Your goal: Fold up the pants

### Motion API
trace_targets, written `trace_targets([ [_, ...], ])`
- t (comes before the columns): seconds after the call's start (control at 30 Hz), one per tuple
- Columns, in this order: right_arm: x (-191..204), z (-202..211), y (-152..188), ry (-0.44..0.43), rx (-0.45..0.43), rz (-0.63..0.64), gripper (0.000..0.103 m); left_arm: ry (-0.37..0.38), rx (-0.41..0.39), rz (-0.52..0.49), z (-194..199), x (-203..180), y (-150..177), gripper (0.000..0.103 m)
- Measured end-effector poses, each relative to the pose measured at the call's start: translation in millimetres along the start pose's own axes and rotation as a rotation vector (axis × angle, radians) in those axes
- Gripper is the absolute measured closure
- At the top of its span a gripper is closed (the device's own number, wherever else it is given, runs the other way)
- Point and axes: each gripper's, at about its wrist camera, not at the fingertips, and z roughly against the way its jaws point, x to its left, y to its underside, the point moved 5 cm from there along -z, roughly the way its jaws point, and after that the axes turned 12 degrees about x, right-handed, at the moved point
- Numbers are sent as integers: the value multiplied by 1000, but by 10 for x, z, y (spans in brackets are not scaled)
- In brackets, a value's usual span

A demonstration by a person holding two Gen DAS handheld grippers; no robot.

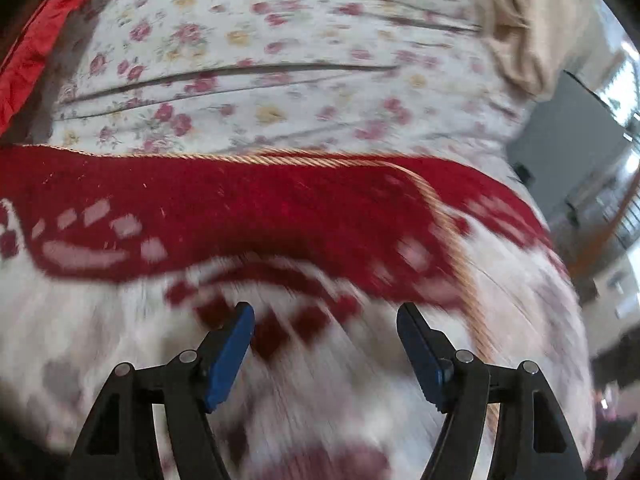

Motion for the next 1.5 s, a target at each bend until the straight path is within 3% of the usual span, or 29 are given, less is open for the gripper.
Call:
trace_targets([
  [0.07,87,-266,-60,-39,4,43,10,-22,7,-2,-98,186,-145,30],
  [0.13,46,-332,-69,-22,-14,13,0,-49,55,12,-281,430,-270,30],
  [0.23,-62,-391,-66,-99,10,-32,0,-85,114,38,-552,777,-334,30],
  [0.4,-157,-436,-101,-79,5,-21,0,-150,180,74,-806,1087,-276,30],
  [0.5,-125,-424,-102,-79,6,-22,0,-189,180,87,-836,1137,-235,30],
  [0.67,-129,-442,-100,-76,5,-21,0,-232,167,57,-790,1068,-225,30],
  [0.87,-149,-452,-105,-76,5,-21,0,-216,97,36,-338,857,-182,30],
  [1.0,-129,-442,-101,-75,5,-21,0,-162,48,-29,7,463,5,30],
  [1.2,-152,-462,-118,-74,5,-20,0,-176,-6,-172,147,-167,257,30],
  [1.5,-146,-453,-107,-74,5,-20,0,-91,-44,-92,228,-177,311,30],
])
